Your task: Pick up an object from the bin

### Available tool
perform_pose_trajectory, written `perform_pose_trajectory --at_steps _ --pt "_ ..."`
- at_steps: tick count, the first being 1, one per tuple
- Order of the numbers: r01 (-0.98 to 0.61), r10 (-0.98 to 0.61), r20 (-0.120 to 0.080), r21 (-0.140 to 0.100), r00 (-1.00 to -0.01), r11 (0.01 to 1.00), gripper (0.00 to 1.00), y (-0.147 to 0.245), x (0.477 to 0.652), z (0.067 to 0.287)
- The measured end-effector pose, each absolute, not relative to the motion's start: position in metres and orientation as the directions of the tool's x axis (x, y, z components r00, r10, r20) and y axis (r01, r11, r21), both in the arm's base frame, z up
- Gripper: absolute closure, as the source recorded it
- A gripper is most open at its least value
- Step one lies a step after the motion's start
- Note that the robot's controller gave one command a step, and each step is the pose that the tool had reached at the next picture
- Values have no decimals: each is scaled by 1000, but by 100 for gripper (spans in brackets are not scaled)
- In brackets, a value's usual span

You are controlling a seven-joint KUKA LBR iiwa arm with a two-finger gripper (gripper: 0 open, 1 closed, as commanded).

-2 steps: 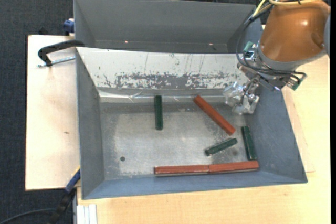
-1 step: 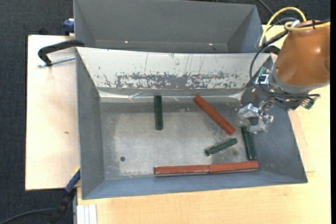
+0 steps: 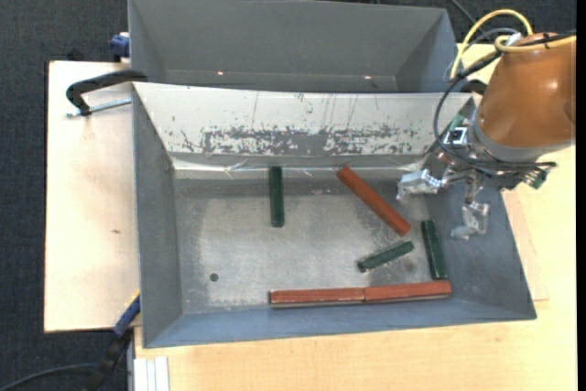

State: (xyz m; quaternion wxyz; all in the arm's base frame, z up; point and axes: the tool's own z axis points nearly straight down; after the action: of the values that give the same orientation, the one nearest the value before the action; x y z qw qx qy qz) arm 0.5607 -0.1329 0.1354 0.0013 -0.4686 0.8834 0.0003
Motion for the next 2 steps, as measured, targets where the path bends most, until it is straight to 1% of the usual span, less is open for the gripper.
perform_pose_trajectory --at_steps 1,2 --pt "-955 -955 -12 -1 -295 295 0 -140 600 71" --pt "-979 -979 -11 -5 205 -205 0 -130 582 72"
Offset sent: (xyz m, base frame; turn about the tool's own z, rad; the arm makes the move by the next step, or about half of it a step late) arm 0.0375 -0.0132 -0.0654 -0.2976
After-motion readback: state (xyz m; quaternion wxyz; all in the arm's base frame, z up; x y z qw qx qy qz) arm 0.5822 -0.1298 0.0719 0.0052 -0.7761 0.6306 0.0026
